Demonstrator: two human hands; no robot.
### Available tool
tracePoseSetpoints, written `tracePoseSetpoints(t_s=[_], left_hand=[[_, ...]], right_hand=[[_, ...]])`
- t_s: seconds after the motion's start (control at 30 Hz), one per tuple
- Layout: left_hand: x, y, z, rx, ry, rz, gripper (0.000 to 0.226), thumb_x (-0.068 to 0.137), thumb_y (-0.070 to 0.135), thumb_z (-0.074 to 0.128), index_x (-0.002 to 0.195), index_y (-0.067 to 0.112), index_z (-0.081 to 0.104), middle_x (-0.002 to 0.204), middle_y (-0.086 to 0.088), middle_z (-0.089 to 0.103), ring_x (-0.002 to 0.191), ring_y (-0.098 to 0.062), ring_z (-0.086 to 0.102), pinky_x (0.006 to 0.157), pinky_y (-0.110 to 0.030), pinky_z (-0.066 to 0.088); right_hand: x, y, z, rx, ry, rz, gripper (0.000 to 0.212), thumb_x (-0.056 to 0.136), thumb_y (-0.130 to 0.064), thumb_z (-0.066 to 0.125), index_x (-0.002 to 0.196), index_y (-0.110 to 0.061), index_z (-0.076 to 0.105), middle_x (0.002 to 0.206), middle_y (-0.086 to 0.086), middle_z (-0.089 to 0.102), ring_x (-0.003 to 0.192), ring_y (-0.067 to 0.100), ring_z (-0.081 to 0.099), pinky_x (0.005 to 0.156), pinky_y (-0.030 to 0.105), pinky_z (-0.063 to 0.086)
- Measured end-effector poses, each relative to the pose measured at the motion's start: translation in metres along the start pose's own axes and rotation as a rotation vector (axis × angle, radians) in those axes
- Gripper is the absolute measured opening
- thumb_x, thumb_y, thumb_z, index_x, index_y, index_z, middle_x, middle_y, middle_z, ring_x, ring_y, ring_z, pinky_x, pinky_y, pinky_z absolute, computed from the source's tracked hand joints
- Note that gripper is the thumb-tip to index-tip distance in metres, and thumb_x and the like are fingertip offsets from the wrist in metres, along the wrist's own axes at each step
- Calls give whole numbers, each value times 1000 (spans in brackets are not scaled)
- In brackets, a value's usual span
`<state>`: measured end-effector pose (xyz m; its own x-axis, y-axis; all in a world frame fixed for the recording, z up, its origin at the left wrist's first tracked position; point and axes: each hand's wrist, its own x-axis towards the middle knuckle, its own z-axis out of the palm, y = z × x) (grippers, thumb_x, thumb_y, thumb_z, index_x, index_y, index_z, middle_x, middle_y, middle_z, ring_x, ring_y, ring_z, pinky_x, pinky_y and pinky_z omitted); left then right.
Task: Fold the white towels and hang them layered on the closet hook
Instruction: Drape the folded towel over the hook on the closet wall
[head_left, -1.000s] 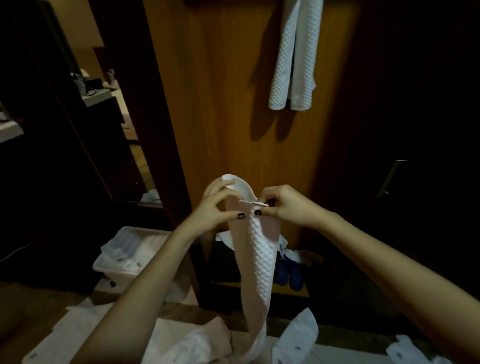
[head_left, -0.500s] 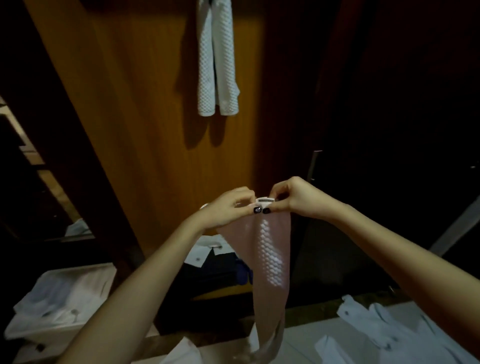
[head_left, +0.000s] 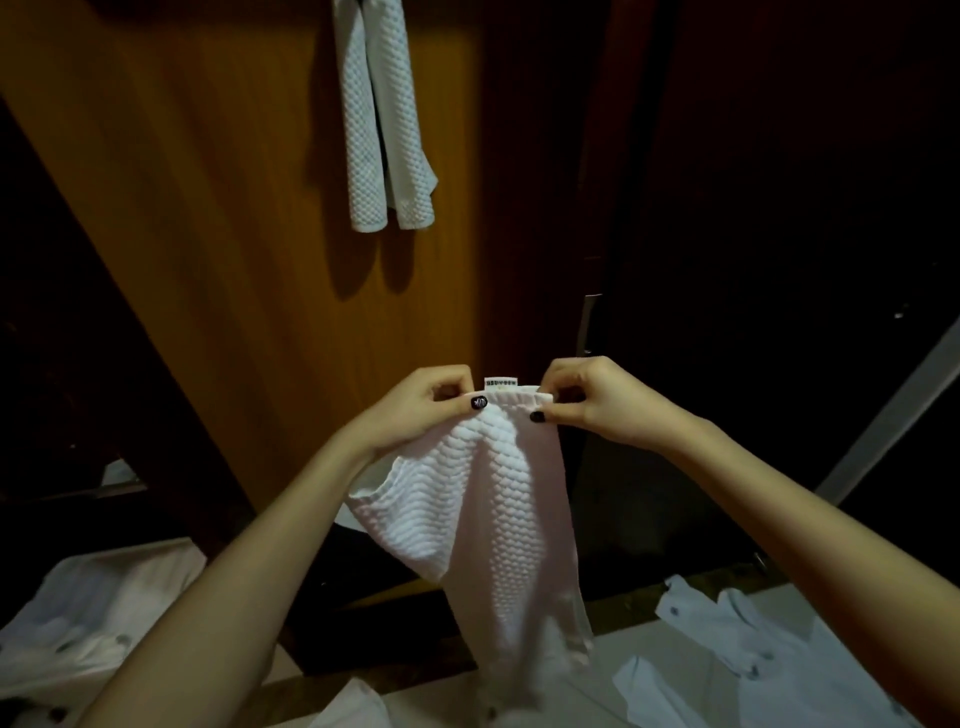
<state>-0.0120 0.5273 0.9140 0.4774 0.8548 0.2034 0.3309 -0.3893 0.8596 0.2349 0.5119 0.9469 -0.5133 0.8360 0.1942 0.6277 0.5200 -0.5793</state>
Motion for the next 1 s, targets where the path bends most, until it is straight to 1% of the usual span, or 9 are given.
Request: tracePoseSetpoints(t_s=[0.13,0.27,0.4,0.57,0.63,0.8,0.9,0.97,1.0], left_hand=[[-2,12,-13,53,7,18,24,92,17,65,71,13,54,66,16,52,65,-1,46,60,-12,36],[-10,17,-26,116,29,16,24,92,15,65,72,7,55,68,10,51,65,0,45,61,-13,35],[-18,19,-48,187,36,-44,24,86,14,73,74,3,56,72,6,55,69,-3,49,66,-19,38],[-36,5,-70,362,6,-116,28,79,10,78,86,20,52,90,5,59,83,-10,53,75,-30,41],[-46,-6,-75,446,-12,-136,24,82,16,76,84,22,53,89,5,60,79,-8,51,71,-29,38],[-61,-33,-91,445,39,-271,18,85,22,74,72,25,62,73,16,61,64,3,51,62,-17,38],[-57,-42,-92,477,137,-258,18,90,21,69,74,19,61,77,6,62,67,-5,53,65,-25,41],[-53,-40,-94,402,188,-208,19,92,19,65,75,15,58,77,5,59,67,-4,50,66,-24,39],[-50,-38,-97,379,191,-174,17,92,17,64,78,14,56,78,4,57,69,-5,49,67,-24,38]], right_hand=[[9,-4,4,41,104,-25,7,93,-24,65,88,-22,69,89,-11,66,86,2,63,76,17,50],[24,-13,12,38,135,-33,14,93,-22,64,80,-18,69,80,-11,67,82,-3,62,72,11,45],[43,-23,19,37,152,-67,10,92,-18,65,81,-18,65,83,-11,66,83,-2,61,70,14,47],[68,-34,35,22,162,-126,6,92,-12,64,87,-12,60,85,-8,65,78,5,62,69,28,50],[75,-34,39,26,173,-133,7,92,-11,64,86,-12,60,83,-6,65,76,6,61,69,32,49],[87,-33,39,50,188,-116,9,92,-14,65,85,-16,60,84,-7,65,77,7,61,69,31,50],[92,-32,35,31,174,-123,6,93,-14,64,97,-16,60,91,-6,64,83,6,61,72,27,50],[95,-30,31,-32,161,-77,25,93,-14,64,118,-15,59,102,-4,65,91,8,61,77,23,48],[97,-30,28,-79,161,-49,30,93,-13,64,123,-13,60,105,-3,65,95,9,61,78,21,46]])
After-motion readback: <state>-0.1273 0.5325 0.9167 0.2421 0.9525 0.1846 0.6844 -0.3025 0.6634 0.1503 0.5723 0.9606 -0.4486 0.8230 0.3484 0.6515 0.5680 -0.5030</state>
